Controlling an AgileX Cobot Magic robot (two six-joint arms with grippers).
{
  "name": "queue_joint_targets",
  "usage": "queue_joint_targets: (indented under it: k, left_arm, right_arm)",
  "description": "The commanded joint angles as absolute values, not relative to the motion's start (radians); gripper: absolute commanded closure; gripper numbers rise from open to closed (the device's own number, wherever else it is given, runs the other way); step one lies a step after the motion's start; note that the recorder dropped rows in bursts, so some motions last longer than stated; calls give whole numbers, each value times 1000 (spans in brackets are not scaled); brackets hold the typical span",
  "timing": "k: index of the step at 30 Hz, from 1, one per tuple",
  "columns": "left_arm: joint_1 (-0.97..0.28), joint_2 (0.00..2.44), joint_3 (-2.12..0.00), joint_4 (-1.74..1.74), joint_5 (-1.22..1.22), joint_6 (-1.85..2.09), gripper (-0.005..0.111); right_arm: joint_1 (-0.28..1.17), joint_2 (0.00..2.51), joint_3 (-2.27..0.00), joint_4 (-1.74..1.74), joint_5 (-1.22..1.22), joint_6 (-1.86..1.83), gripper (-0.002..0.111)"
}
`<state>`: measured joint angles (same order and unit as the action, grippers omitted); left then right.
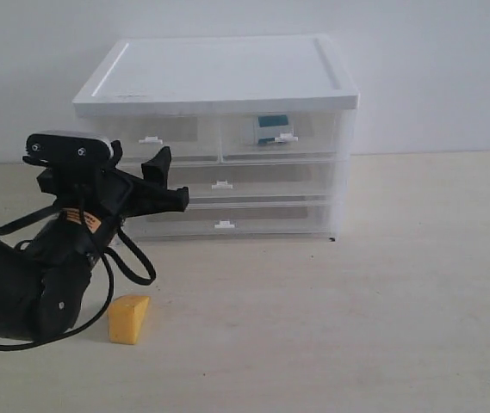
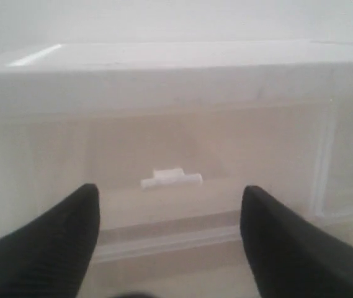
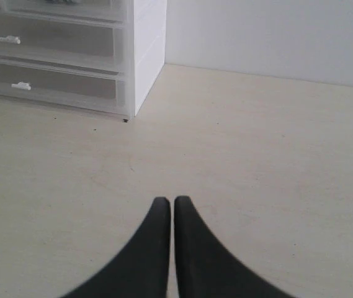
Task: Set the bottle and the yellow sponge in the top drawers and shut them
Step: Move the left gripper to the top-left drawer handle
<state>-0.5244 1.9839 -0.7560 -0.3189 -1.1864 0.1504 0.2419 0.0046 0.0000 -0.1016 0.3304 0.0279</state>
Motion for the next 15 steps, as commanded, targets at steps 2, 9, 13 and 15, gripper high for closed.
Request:
queue_joint_targets:
  k: [2, 9, 13, 15]
  left_arm:
    - [-532, 2055, -798, -320, -1221, 128, 47]
    - [-532, 2090, -845, -375, -1221, 128, 47]
    - [-532, 2090, -875, -378, -1221, 128, 47]
    - [-532, 2090, -889, -385, -1221, 128, 47]
  right_arm:
    - [240, 0, 0, -102, 324, 25, 108]
    - [240, 0, 0, -102, 324, 25, 108]
    - [240, 0, 0, -102, 324, 25, 108]
    - [240, 0, 0, -102, 324, 25, 108]
